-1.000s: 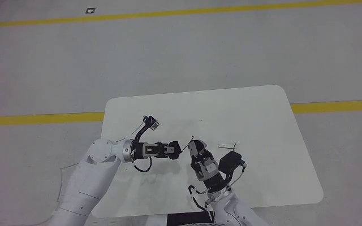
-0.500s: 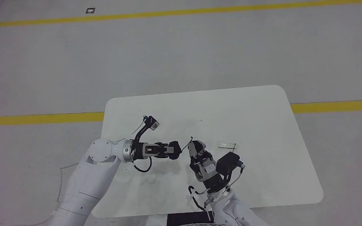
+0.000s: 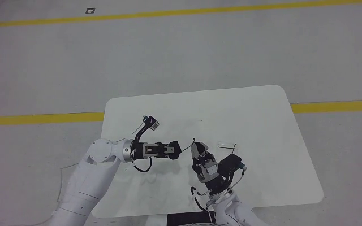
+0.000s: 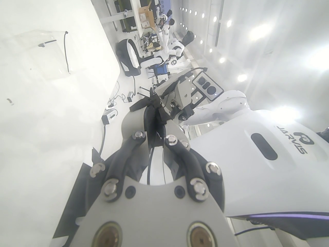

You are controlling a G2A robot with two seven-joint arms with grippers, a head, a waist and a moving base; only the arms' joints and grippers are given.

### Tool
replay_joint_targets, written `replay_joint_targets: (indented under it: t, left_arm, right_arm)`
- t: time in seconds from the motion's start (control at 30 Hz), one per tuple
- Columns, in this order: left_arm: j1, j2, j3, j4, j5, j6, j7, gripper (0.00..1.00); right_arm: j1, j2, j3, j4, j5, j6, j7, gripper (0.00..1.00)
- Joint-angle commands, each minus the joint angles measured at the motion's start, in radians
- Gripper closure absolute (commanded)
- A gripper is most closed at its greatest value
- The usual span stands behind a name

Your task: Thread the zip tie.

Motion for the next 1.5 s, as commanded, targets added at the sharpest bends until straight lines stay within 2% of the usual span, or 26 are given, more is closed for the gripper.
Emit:
replay_joint_targets:
  t: [0.0,0.53,0.7,1.13,1.47]
  left_arm:
    - [0.0,0.0,0.0,0.0,0.0,0.0,0.0,1.0]
    - [0.0,0.0,0.0,0.0,0.0,0.0,0.0,1.0]
    - [0.0,0.0,0.0,0.0,0.0,0.0,0.0,1.0]
    - [0.0,0.0,0.0,0.0,0.0,0.0,0.0,1.0]
    - [0.0,0.0,0.0,0.0,0.0,0.0,0.0,1.0]
  right_arm:
    - [-0.003,0.001,0.002,0.0,-0.001,-0.001,0.0,1.0]
    - [-0.016,0.009,0.007,-0.005,-0.036,-0.019,-0.016,1.0]
    - [-0.018,0.013,0.005,-0.001,-0.054,-0.03,0.012,1.0]
    - [-0.018,0.015,0.012,-0.001,-0.063,0.008,0.021,1.0]
    - [-0.002,0.016,-0.008,0.005,-0.055,-0.024,0.026,1.0]
